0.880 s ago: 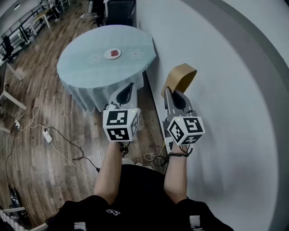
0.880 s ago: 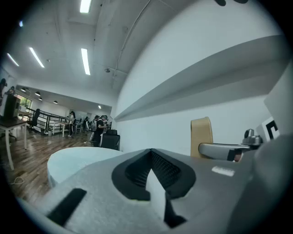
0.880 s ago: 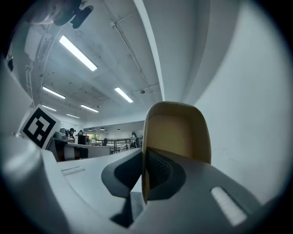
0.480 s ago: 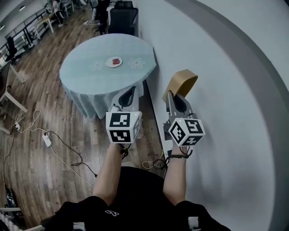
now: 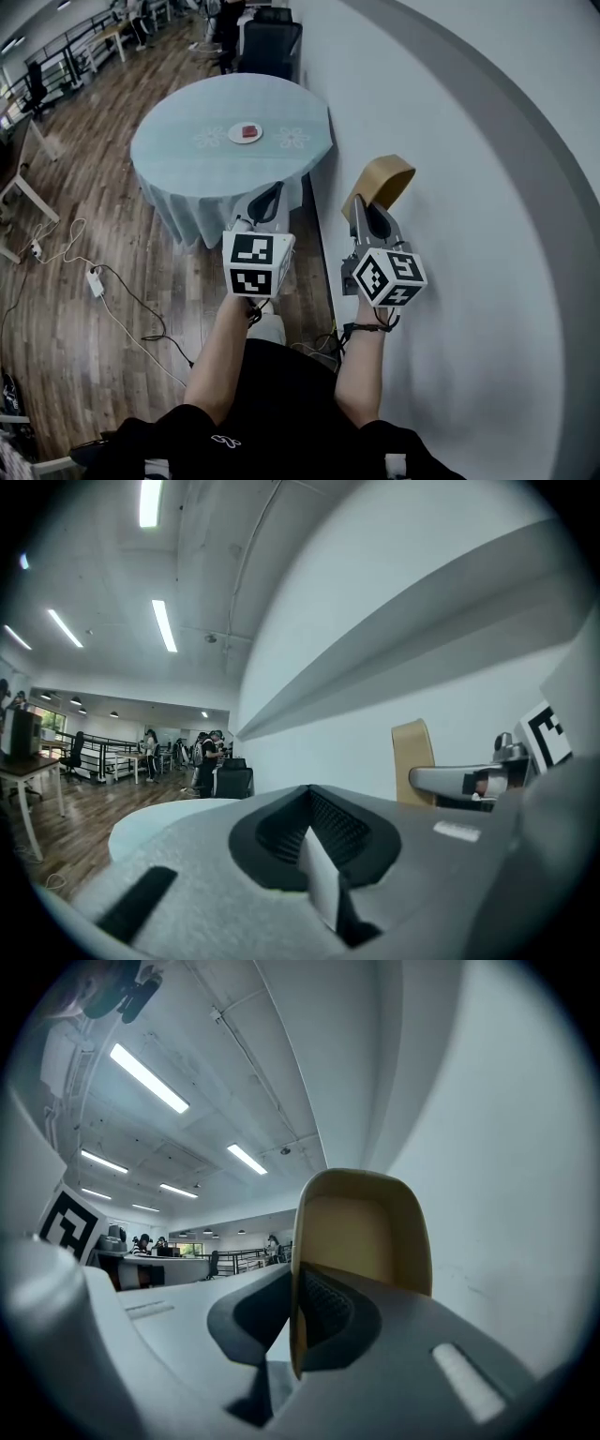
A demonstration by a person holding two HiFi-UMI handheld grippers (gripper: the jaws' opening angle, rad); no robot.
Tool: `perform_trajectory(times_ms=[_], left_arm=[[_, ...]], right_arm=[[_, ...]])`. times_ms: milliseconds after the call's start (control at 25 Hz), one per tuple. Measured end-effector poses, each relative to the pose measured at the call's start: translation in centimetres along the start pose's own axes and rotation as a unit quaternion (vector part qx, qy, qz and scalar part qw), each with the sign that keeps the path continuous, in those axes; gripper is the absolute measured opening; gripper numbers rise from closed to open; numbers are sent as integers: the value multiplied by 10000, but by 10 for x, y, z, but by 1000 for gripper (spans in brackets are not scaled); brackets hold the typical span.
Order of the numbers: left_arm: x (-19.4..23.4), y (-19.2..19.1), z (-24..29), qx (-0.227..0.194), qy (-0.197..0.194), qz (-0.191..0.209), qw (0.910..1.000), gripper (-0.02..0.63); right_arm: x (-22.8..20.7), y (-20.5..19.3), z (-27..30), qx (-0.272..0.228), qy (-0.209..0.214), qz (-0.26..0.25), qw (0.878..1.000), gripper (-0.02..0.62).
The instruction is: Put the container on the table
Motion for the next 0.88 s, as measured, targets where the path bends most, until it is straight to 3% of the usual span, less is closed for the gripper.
perform_trajectory(times_ms=[240,480,600,760,880], left_arm=[[19,-6,28,-4,134,-52,9999,2],[24,-21,89,72,-71,-34,9999,2],[37,-36,135,193,-125,-18,9997,2],[51,-47,207,419,-184,-208,9987,2],[62,-47,268,673,-320,216,9970,2]], right_arm=[[-16,-5,23,34,-5,-123,9999,15],[-56,-24,62,201,-266,-133,9994,15],[-72,-30,95,354,-308,-477,9978,15],[-88,-20,150,621,-267,-1330,9888,15],[-104,-19,204,700,-294,-1498,9858,15]])
Point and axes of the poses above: the fingertips, and each gripper's own axes: z forward along the fingers, x to its left, y out of its top, the point moved 5 cm from there along -z, backward along the fingers, and after that the axes turned 1 degree about x, right-handed, at the moved point
